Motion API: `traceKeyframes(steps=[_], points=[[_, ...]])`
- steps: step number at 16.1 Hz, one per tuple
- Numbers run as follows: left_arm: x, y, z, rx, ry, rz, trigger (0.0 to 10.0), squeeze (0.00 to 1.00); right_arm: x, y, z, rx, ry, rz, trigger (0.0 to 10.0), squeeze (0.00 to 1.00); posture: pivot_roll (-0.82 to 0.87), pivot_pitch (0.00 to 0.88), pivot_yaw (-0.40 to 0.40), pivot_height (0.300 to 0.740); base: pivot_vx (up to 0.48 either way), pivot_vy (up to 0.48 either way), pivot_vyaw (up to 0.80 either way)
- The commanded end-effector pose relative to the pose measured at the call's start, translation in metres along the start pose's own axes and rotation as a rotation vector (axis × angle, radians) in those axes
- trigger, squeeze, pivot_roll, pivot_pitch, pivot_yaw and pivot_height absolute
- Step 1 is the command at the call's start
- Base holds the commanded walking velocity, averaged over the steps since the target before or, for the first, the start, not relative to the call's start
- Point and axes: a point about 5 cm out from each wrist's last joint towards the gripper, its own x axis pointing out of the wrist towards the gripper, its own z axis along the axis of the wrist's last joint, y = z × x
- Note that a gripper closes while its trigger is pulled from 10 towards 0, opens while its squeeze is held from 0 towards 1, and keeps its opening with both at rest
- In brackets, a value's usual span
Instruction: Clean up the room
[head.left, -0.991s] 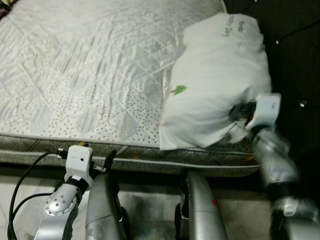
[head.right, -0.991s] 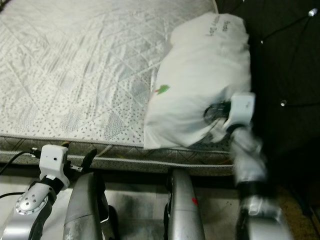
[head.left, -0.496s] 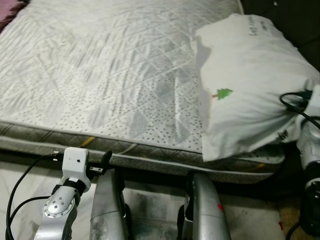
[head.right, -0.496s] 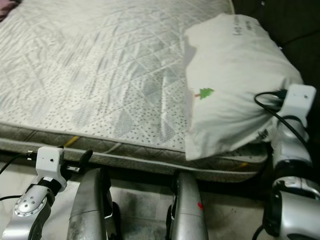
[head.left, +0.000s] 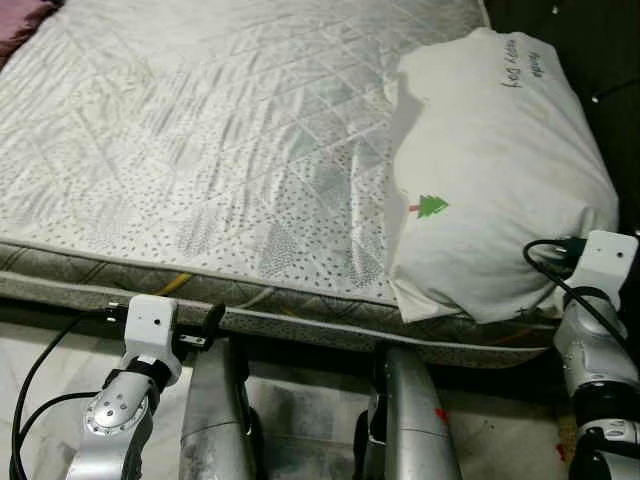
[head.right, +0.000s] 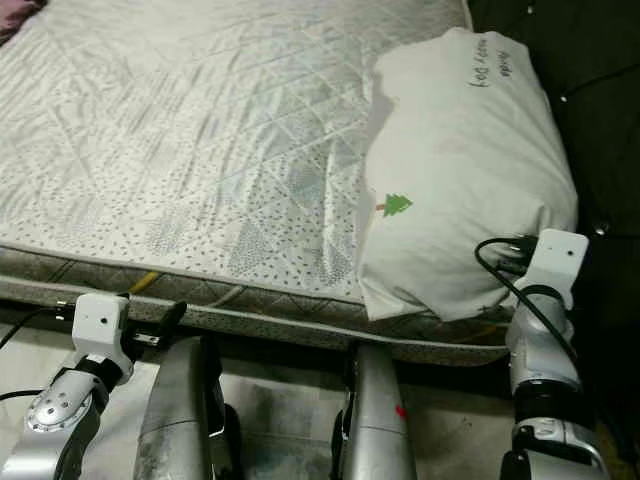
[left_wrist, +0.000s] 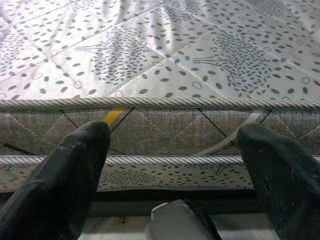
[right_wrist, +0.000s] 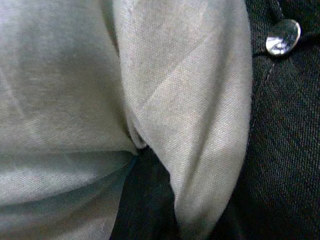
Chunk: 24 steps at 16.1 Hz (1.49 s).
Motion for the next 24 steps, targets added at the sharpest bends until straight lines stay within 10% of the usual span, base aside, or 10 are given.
traceKeyframes(steps=[1, 2, 3, 4, 15, 21, 24], points=[[-0.002, 0.000, -0.001, 0.007, 0.013, -0.011, 10.0, 0.00, -0.006, 0.005, -0.018, -0.015, 0.066, 0.033, 0.0, 0.00, 0.07, 0.173, -0.045, 0.560, 0.000, 0.000, 0.00], [-0.002, -0.001, -0.001, 0.006, 0.014, -0.012, 10.0, 0.00, -0.006, 0.013, -0.012, -0.044, 0.050, 0.092, 10.0, 0.00, 0.07, 0.175, -0.050, 0.560, 0.000, 0.000, 0.00], [-0.002, -0.001, -0.001, 0.005, 0.015, -0.010, 10.0, 0.00, -0.005, 0.014, -0.006, -0.043, 0.031, 0.101, 10.0, 0.00, 0.07, 0.175, -0.050, 0.560, 0.000, 0.000, 0.00], [-0.002, -0.001, -0.001, 0.005, 0.015, -0.009, 10.0, 0.00, -0.004, 0.014, -0.003, -0.038, 0.019, 0.100, 10.0, 1.00, 0.07, 0.175, -0.053, 0.560, 0.000, 0.000, 0.00], [-0.001, 0.007, 0.003, -0.017, -0.024, 0.059, 10.0, 0.00, -0.050, 0.017, -0.004, -0.069, -0.164, 0.109, 10.0, 1.00, 0.08, 0.138, -0.059, 0.560, 0.000, 0.000, 0.00], [0.023, 0.015, 0.028, -0.019, -0.121, 0.089, 10.0, 0.00, -0.090, 0.081, 0.016, 0.064, -0.289, 0.421, 10.0, 1.00, 0.06, 0.088, -0.053, 0.560, 0.000, 0.000, 0.00], [0.032, 0.021, 0.036, -0.023, -0.152, 0.099, 10.0, 0.00, -0.092, 0.085, 0.027, 0.122, -0.320, 0.458, 10.0, 1.00, 0.03, 0.048, -0.036, 0.560, 0.000, 0.000, 0.00]])
